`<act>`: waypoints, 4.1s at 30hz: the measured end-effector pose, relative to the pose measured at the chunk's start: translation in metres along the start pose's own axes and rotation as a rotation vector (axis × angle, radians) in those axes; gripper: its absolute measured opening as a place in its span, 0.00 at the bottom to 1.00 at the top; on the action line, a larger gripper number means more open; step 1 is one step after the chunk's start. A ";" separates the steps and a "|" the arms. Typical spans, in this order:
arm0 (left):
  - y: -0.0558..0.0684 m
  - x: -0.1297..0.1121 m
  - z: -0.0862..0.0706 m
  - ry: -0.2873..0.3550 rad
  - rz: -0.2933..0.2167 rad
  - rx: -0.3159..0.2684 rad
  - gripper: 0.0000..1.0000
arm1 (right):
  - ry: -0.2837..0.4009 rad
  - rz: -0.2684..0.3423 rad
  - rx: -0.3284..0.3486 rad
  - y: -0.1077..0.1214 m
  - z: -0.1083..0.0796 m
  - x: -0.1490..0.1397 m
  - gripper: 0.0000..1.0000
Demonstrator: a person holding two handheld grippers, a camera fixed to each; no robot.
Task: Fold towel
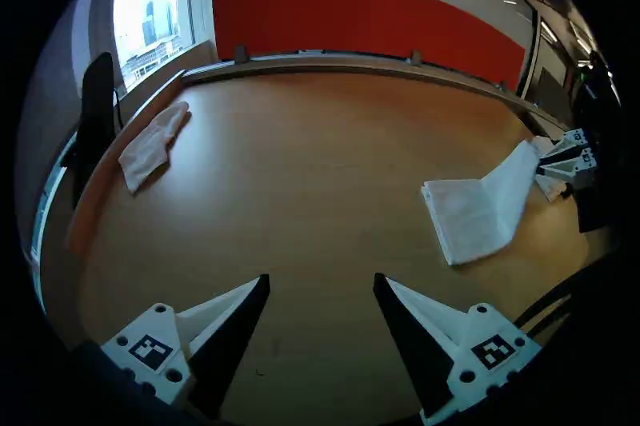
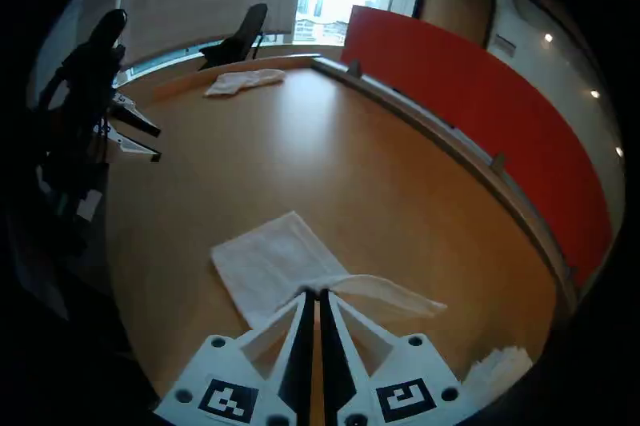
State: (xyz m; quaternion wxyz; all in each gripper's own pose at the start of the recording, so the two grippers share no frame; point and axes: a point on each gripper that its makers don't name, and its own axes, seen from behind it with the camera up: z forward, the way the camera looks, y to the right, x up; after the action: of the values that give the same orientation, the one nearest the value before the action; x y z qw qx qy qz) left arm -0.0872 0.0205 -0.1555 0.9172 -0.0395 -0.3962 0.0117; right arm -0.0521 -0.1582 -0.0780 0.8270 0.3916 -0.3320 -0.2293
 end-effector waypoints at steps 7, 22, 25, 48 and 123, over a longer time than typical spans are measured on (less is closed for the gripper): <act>-0.013 -0.002 -0.009 0.007 -0.019 0.021 0.97 | -0.006 -0.043 0.076 -0.032 0.026 0.012 0.04; -0.043 -0.015 -0.026 0.008 -0.068 0.072 0.97 | -0.051 -0.048 0.167 -0.063 0.058 0.009 0.05; -0.046 -0.016 -0.027 0.008 -0.070 0.076 0.97 | -0.058 -0.044 0.171 -0.064 0.060 0.008 0.04; -0.046 -0.016 -0.025 0.006 -0.073 0.073 0.97 | -0.093 -0.002 0.154 -0.062 0.057 -0.014 0.77; -0.032 -0.012 -0.020 0.015 -0.042 0.042 0.97 | -0.173 0.130 0.061 -0.046 0.042 -0.087 0.05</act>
State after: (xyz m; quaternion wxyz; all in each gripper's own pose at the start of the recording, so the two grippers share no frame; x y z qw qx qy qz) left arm -0.0809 -0.0131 -0.1752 0.9208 -0.0120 -0.3898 0.0006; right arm -0.1475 -0.1504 -0.1271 0.7960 0.3730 -0.4336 -0.1979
